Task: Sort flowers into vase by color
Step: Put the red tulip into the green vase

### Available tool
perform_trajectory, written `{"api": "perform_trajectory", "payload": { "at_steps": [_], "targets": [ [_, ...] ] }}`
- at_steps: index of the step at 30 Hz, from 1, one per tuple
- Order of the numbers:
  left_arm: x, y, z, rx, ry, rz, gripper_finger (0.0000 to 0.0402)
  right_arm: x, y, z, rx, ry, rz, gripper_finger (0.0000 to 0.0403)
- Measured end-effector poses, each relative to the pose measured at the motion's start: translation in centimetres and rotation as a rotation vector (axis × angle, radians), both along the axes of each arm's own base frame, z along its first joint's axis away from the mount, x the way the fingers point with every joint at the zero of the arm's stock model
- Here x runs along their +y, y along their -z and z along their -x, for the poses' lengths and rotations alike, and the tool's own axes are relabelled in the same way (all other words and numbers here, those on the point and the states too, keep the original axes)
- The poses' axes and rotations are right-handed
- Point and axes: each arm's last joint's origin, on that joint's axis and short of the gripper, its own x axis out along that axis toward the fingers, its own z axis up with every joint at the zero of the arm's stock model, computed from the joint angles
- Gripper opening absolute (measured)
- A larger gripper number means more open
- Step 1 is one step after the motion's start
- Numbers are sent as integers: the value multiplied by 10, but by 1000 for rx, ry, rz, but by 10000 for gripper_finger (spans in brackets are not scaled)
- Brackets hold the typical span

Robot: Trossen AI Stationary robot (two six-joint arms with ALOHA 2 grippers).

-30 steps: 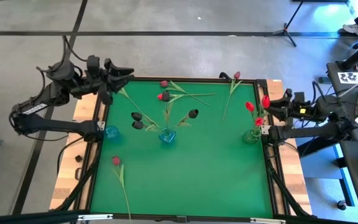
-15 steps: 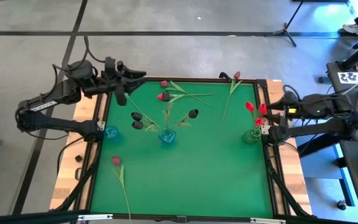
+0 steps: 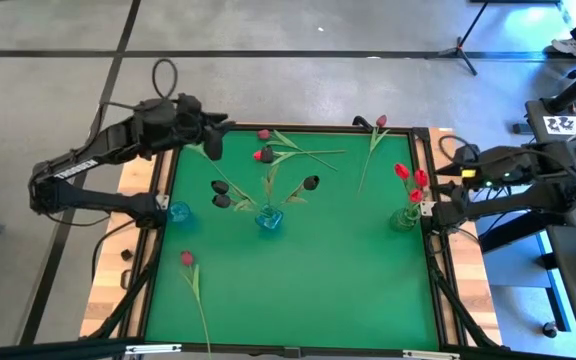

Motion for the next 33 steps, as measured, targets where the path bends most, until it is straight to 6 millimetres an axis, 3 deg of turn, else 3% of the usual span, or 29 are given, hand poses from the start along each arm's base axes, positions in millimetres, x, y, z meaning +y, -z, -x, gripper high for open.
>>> {"api": "perform_trajectory", "payload": {
  "at_steps": [5, 10, 15, 21, 26, 33],
  "targets": [
    [7, 18, 7, 219, -32, 34, 163, -1, -22, 9, -102, 72, -73, 257],
    [19, 39, -6, 411, 1, 69, 163, -2, -37, 16, -193, 117, -76, 257],
    [38, 78, -15, 561, 48, 91, 163, -2, -51, 13, -330, 119, -91, 257],
    [52, 124, -11, 481, 131, 185, 163, -2, -58, 9, -420, 137, -129, 257],
    [61, 143, -5, 295, 132, 133, 163, -2, -59, 3, -426, 172, -172, 257],
    [65, 182, -4, 255, 123, 98, 163, -1, -59, -10, -407, 212, -179, 257]
  ]
}}
